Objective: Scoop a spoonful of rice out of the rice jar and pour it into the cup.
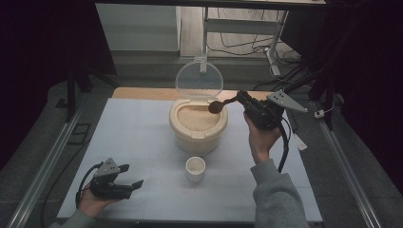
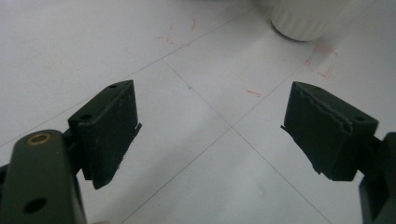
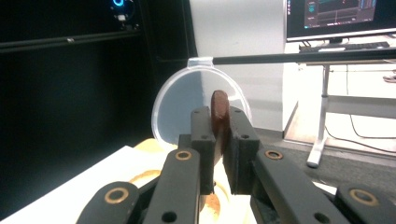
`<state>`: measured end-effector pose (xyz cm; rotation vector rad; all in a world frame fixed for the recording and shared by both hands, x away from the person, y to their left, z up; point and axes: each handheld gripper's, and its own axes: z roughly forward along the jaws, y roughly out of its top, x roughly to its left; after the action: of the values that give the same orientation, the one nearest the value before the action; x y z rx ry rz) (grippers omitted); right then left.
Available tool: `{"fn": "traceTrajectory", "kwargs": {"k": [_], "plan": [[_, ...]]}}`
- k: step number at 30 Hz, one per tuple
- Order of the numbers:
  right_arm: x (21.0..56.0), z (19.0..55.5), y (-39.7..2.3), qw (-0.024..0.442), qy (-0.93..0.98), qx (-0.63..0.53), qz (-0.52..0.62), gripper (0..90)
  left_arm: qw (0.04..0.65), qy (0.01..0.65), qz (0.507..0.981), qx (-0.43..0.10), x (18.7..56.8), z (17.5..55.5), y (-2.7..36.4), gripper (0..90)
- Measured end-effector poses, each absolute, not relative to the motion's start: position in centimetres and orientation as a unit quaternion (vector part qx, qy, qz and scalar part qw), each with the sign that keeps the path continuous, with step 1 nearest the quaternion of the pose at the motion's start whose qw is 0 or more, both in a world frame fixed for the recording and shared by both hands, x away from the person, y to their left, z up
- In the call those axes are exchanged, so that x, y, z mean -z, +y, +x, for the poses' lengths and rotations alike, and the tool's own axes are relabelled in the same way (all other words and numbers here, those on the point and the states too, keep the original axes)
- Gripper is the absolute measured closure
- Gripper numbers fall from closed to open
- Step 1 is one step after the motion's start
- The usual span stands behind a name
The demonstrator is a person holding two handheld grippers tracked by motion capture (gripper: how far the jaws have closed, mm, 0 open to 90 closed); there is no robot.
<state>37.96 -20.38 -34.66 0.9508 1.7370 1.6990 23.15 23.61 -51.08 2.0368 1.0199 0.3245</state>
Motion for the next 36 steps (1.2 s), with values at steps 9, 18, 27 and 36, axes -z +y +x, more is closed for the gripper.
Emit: {"fn": "traceTrajectory", "kwargs": {"k": [9, 18, 27, 36], "plan": [[34.8, 38.1, -18.7, 0.294, 0.669, -0.591, 0.341, 83.6, 0.407, 0.404, 0.809, -0.129, 51.1, 23.2, 23.6, 17.8], [35.8, 38.6, -17.3, 0.297, 0.694, -0.56, 0.342, 83.6, 0.405, 0.402, 0.811, -0.129, 51.2, 23.2, 23.5, 17.9], [38.4, 40.1, -17.9, 0.198, 0.66, -0.596, 0.413, 83.6, 0.404, 0.4, 0.813, -0.128, 51.3, 23.2, 23.4, 17.9], [40.5, 41.1, -20.5, 0.078, 0.579, -0.641, 0.497, 83.7, 0.401, 0.399, 0.815, -0.128, 51.4, 23.3, 23.3, 18.0]]}}
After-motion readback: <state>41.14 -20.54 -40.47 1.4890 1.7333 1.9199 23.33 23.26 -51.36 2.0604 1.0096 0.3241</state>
